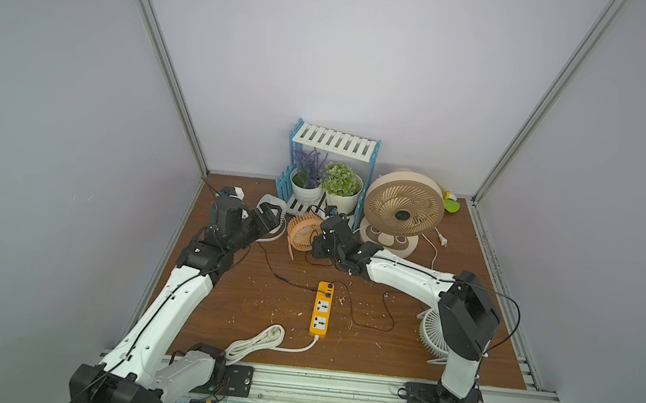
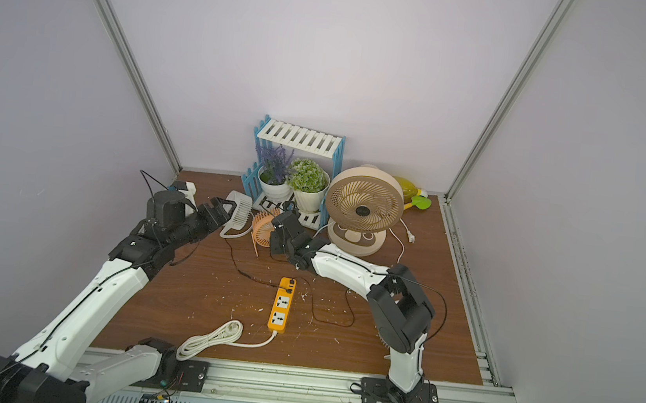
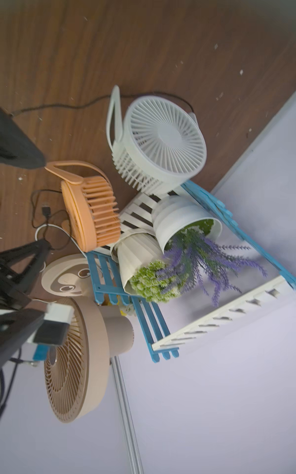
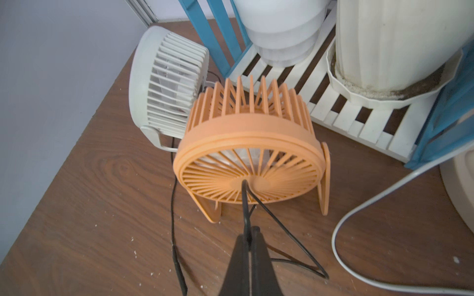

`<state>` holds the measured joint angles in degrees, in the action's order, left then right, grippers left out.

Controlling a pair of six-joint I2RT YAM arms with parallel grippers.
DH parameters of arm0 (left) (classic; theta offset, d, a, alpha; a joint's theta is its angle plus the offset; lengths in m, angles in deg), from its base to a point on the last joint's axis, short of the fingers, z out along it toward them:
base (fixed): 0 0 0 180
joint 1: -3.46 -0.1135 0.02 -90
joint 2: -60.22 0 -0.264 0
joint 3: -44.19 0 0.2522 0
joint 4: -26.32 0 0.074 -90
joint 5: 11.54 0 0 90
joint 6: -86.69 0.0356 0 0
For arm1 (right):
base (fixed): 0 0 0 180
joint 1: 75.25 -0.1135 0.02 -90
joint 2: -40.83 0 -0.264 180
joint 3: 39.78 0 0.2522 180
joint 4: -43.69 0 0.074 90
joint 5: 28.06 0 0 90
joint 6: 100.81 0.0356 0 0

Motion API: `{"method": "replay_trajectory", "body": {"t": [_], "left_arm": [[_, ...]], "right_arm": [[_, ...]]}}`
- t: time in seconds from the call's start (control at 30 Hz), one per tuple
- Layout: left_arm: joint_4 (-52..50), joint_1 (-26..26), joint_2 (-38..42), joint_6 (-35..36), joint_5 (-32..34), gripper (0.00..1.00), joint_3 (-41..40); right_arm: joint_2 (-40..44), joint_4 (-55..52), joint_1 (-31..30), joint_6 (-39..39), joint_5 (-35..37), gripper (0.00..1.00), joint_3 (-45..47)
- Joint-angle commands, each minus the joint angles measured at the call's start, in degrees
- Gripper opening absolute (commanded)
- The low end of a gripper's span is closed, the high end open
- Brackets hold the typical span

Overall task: Unplug the desk fan from the power strip
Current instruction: Place the plug at the center of the board.

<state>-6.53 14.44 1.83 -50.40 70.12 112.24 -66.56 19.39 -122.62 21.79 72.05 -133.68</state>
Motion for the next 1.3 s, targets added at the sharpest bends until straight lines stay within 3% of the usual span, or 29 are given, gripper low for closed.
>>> {"method": "replay_trajectory", "body": {"t": [0.0,0.23,0.47,0.53,0.73,0.93,1.07,1.27], "left_arm": [[-11.8,-0.5,4.0,-3.4,2.4,0.89,-3.8],[-20.4,-0.5,13.1,-6.1,1.9,0.9,-9.6],[-23.0,-0.5,15.5,-6.5,0.3,0.91,-11.1],[-23.3,-0.5,15.4,-6.0,-0.1,0.91,-11.1],[-23.4,-0.6,14.2,-4.6,-1.4,0.9,-10.7],[-23.4,-0.6,12.8,-1.8,-2.7,0.89,-9.0],[-23.3,-0.4,10.5,1.2,-6.2,0.88,-7.6],[-23.3,5.2,5.8,5.2,-9.9,0.85,-5.7]], "right_arm": [[-2.5,2.0,0.5,-1.8,0.8,0.0,-3.1],[-7.4,2.0,0.8,-2.9,-0.9,0.0,-9.0],[-10.1,1.5,1.0,-4.2,-2.2,0.0,-12.7],[-9.8,1.3,1.0,-4.9,-2.3,0.07,-12.6],[-5.1,0.3,1.0,-8.1,-3.4,0.5,-9.2],[3.5,-4.8,1.0,-12.3,-8.0,0.75,-3.1],[10.2,-16.5,1.0,-15.8,-10.8,0.82,-1.5],[19.3,-28.3,0.9,-14.0,-14.0,0.76,4.6]]}}
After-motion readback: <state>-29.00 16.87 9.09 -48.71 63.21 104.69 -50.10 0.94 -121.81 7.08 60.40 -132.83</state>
